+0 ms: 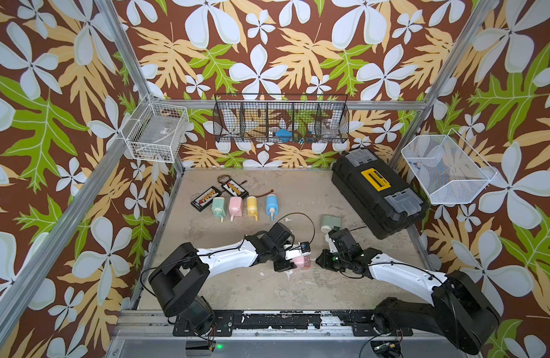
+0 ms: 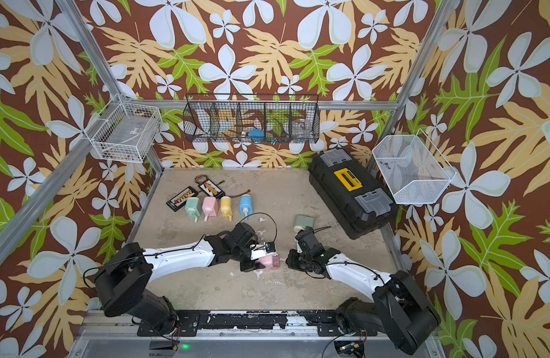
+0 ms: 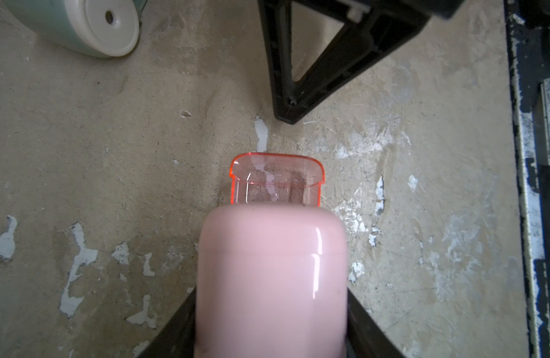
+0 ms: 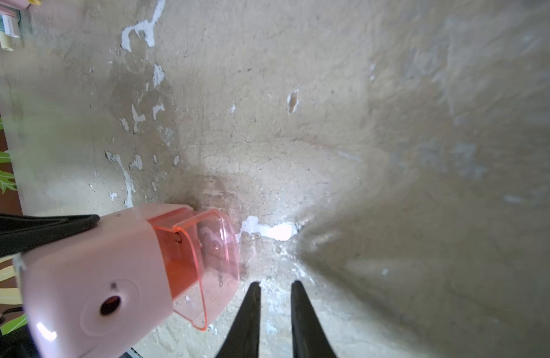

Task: Put the tray back into the pencil sharpener
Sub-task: Close the container of the pencil sharpener.

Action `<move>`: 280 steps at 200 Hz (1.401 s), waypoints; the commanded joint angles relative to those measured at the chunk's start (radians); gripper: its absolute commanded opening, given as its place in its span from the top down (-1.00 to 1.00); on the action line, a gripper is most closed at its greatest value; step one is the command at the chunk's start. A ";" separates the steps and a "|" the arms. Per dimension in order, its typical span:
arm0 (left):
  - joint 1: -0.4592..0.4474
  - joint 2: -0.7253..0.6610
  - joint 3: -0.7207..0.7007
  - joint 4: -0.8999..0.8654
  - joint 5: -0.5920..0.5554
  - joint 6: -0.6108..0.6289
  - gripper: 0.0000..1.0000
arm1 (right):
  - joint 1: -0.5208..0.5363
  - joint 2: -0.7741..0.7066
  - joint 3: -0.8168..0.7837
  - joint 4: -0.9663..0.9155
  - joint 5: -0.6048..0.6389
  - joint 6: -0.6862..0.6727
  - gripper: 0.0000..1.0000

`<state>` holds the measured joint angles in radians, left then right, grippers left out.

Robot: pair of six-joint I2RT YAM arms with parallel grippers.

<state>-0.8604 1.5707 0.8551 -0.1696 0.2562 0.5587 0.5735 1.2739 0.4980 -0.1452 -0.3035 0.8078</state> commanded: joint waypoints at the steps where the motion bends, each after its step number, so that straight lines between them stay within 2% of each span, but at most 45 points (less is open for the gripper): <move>1: -0.001 0.000 -0.005 -0.014 -0.005 0.000 0.16 | 0.005 0.031 0.008 0.080 -0.075 0.000 0.62; 47: -0.001 0.009 -0.005 -0.010 -0.001 -0.005 0.17 | 0.016 0.105 0.011 0.178 -0.173 0.002 0.65; 97: -0.002 0.013 -0.005 -0.010 -0.002 -0.003 0.18 | 0.035 0.165 0.024 0.238 -0.221 0.010 0.65; 161: -0.001 0.008 -0.004 -0.004 -0.003 -0.017 0.19 | 0.035 0.152 0.002 0.278 -0.252 0.033 0.63; 179: -0.002 0.001 -0.002 -0.004 -0.008 -0.027 0.22 | 0.030 0.088 -0.014 0.241 -0.201 0.045 0.59; 210: -0.001 -0.041 -0.001 0.019 -0.036 -0.094 0.42 | 0.025 -0.131 -0.026 0.052 0.013 0.044 0.54; 233: -0.002 -0.090 -0.001 0.070 -0.034 -0.220 0.66 | 0.014 -0.284 -0.013 -0.072 0.130 0.020 0.52; 252: -0.001 -0.133 -0.013 0.133 -0.044 -0.346 1.00 | 0.009 -0.368 0.009 -0.141 0.200 0.003 0.51; 280: -0.002 -0.177 -0.006 0.187 -0.134 -0.545 1.00 | 0.008 -0.409 0.048 -0.201 0.250 -0.011 0.51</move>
<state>-0.8604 1.4208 0.8421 -0.0803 0.1974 0.2272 0.5819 0.8856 0.5171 -0.2462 -0.1543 0.8234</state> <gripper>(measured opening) 0.582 0.246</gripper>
